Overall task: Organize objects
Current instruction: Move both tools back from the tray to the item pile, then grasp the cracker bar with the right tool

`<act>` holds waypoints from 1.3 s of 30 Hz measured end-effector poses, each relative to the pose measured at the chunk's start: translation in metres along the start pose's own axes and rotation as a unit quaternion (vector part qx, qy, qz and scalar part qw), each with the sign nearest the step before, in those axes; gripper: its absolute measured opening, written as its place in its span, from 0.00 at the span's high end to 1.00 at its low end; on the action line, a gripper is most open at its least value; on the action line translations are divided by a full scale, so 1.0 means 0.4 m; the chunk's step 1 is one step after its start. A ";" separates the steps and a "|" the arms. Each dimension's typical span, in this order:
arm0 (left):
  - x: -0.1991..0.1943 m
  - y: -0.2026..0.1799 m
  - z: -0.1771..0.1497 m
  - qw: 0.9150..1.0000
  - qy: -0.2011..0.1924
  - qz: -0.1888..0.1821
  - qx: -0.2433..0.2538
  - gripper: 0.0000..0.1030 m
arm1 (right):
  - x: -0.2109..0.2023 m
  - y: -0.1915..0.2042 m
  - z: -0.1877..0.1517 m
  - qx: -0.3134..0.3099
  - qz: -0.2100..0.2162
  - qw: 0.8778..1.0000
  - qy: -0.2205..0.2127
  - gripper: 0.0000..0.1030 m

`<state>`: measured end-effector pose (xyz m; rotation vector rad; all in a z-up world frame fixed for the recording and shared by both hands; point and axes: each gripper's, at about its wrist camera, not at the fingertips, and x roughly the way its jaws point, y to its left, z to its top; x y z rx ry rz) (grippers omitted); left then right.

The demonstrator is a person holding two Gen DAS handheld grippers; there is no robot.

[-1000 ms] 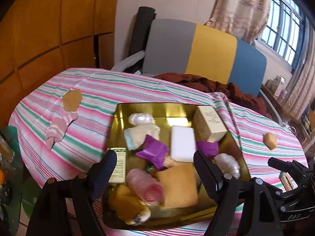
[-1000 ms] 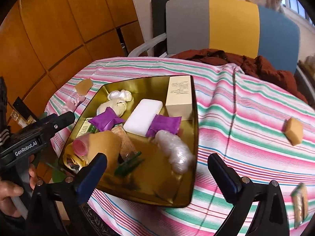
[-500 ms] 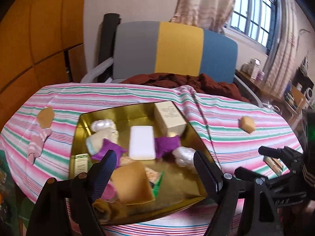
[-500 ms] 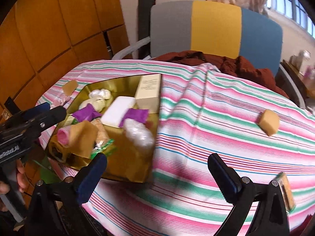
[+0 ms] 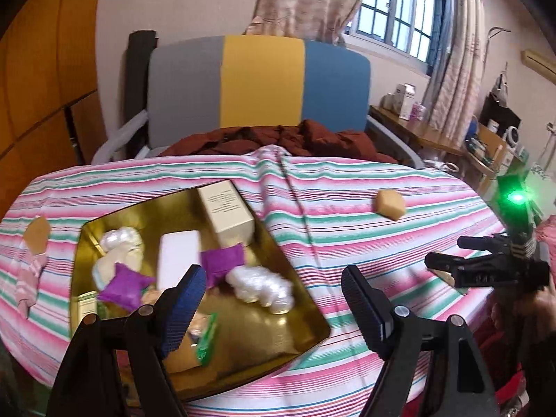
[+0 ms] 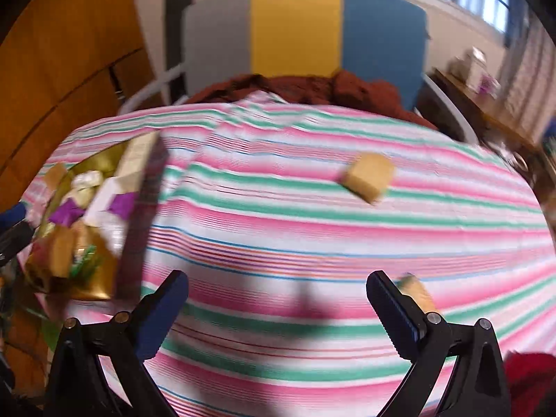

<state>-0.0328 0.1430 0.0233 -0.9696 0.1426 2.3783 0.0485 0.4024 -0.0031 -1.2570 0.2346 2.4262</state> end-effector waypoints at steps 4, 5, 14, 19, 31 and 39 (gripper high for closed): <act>0.009 -0.045 0.014 1.000 -0.002 -0.022 0.021 0.21 | 0.011 -0.124 -0.009 0.040 -0.030 0.998 0.032 0.00; 0.012 -0.055 0.017 0.999 -0.001 -0.026 0.026 0.21 | 0.015 -0.155 -0.010 0.051 -0.039 0.997 0.040 0.00; 0.075 -0.143 0.031 0.996 0.030 -0.059 0.061 0.21 | 0.110 -0.330 -0.020 0.091 -0.074 0.980 0.162 0.00; 0.108 -0.172 0.025 0.994 0.048 -0.065 0.071 0.21 | 0.171 -0.328 -0.020 0.050 -0.072 0.972 0.219 0.00; 0.223 -0.250 0.052 0.989 0.089 -0.092 0.078 0.21 | 0.162 -0.360 -0.029 0.065 -0.061 0.971 0.220 0.49; 0.346 -0.346 0.102 0.984 0.113 -0.106 0.093 0.21 | 0.177 -0.432 -0.039 0.153 -0.051 0.969 0.188 0.46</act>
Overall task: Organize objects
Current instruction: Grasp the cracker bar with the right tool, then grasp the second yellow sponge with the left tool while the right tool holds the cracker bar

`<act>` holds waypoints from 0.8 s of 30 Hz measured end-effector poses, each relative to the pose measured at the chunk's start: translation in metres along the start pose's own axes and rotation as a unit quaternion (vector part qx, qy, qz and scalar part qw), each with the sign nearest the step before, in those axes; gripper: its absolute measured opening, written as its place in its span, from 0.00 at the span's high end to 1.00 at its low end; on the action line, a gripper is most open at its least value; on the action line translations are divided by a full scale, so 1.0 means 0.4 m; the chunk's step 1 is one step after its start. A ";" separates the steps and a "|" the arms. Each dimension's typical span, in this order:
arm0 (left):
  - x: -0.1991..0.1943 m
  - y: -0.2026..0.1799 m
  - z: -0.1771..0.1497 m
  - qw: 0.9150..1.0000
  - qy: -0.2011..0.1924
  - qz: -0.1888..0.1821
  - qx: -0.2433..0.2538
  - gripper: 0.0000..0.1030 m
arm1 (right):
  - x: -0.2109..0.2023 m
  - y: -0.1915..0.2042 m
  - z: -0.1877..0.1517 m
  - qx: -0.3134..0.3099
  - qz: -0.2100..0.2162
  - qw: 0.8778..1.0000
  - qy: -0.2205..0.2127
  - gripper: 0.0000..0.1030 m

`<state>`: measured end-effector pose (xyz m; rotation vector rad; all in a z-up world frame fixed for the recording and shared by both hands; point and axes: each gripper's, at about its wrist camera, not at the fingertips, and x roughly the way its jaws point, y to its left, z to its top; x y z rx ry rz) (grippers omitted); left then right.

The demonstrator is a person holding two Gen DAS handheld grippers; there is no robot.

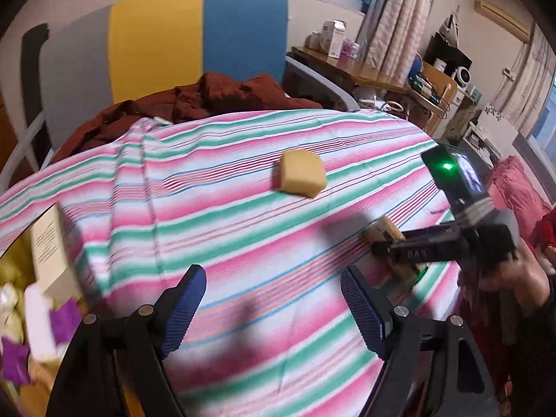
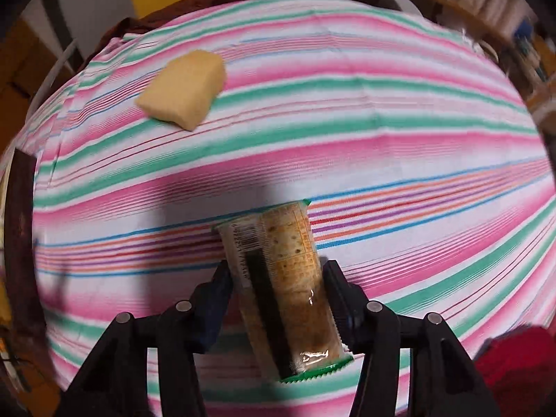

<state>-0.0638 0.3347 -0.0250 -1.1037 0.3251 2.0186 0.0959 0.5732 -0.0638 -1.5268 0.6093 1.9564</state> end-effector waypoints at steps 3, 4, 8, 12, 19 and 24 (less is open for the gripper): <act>0.059 -0.013 0.045 1.000 0.012 -0.016 -0.002 0.22 | -0.006 -0.017 -0.004 0.010 0.009 1.000 -0.006 0.44; 0.077 -0.016 0.059 1.000 0.014 -0.019 -0.004 0.22 | -0.008 -0.023 -0.005 0.014 0.011 1.000 -0.008 0.45; 0.157 -0.042 0.125 0.999 0.021 -0.027 0.007 0.21 | -0.015 -0.036 -0.013 0.020 0.023 0.999 -0.009 0.33; 0.236 -0.077 0.183 0.999 0.029 -0.024 0.035 0.21 | -0.018 -0.051 -0.023 0.024 0.025 0.999 -0.003 0.20; 0.377 -0.119 0.242 0.996 0.061 0.001 0.069 0.21 | -0.031 -0.070 -0.039 0.027 0.037 0.999 -0.001 0.13; 0.452 -0.112 0.255 0.994 0.083 0.025 0.066 0.37 | -0.040 -0.080 -0.052 0.024 0.038 0.999 0.001 0.09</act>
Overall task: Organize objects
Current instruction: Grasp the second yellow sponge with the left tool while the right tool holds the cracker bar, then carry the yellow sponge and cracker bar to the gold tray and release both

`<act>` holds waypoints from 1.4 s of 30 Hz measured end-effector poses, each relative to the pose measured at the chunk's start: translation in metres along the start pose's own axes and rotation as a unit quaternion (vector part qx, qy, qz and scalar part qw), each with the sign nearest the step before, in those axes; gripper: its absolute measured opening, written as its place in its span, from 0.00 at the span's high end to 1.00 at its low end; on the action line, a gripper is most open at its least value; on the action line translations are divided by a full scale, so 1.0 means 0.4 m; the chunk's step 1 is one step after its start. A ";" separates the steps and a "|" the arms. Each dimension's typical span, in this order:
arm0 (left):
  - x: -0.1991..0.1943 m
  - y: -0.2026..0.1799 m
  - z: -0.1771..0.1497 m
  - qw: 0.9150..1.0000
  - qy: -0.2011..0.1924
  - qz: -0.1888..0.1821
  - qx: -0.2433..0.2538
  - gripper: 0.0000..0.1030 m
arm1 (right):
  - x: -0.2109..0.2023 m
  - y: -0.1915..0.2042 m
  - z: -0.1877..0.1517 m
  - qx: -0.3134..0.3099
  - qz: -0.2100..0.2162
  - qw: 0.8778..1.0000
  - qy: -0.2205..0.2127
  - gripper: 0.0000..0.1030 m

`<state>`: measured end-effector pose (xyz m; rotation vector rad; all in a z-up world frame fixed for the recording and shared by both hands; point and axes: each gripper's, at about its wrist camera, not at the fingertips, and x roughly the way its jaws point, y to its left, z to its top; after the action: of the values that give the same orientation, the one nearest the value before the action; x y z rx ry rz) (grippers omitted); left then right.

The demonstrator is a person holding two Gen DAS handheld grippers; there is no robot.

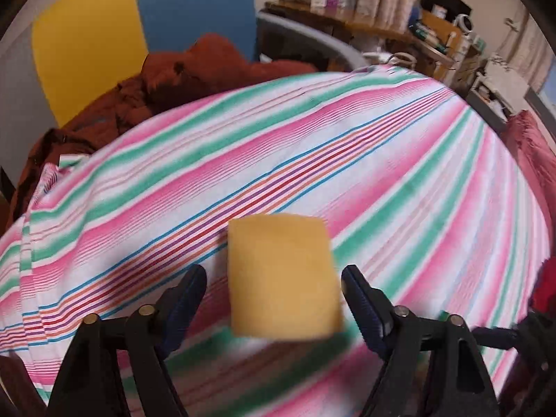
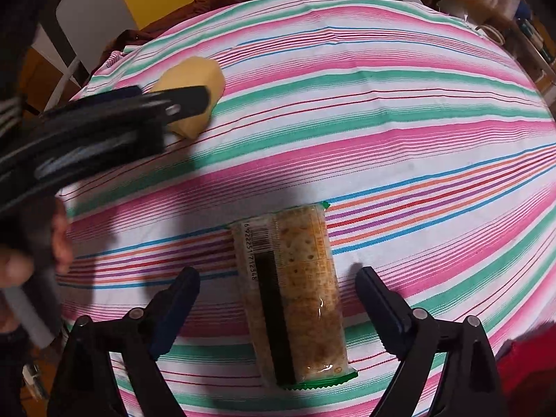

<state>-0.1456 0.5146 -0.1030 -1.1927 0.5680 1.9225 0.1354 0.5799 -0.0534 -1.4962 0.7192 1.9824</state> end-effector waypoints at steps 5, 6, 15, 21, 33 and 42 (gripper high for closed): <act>-0.015 0.007 -0.025 1.000 -0.010 -0.017 -0.002 0.47 | -0.006 -0.004 -0.015 -0.011 -0.010 1.000 0.006 0.06; -0.024 0.007 -0.040 1.000 -0.010 -0.010 0.001 0.47 | -0.008 -0.005 -0.019 -0.013 -0.011 1.000 0.007 0.05; -0.131 0.053 -0.218 0.998 -0.025 0.000 -0.058 0.47 | -0.030 -0.027 -0.049 -0.016 -0.016 1.000 0.009 0.05; -0.210 0.063 -0.361 0.996 -0.041 -0.001 -0.074 0.47 | -0.050 -0.043 -0.072 -0.017 -0.017 1.000 0.009 0.05; -0.270 0.037 -0.479 0.996 -0.054 0.003 -0.066 0.48 | -0.101 -0.079 -0.122 -0.016 -0.041 0.999 0.001 0.23; -0.362 0.015 -0.518 0.995 -0.090 -0.003 -0.045 0.48 | -0.154 -0.113 -0.159 -0.010 -0.050 0.998 -0.025 0.53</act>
<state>-0.0037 0.3082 -0.0693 -1.0611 0.3867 2.0428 0.2243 0.5608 -0.0128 -1.4601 0.5927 1.9505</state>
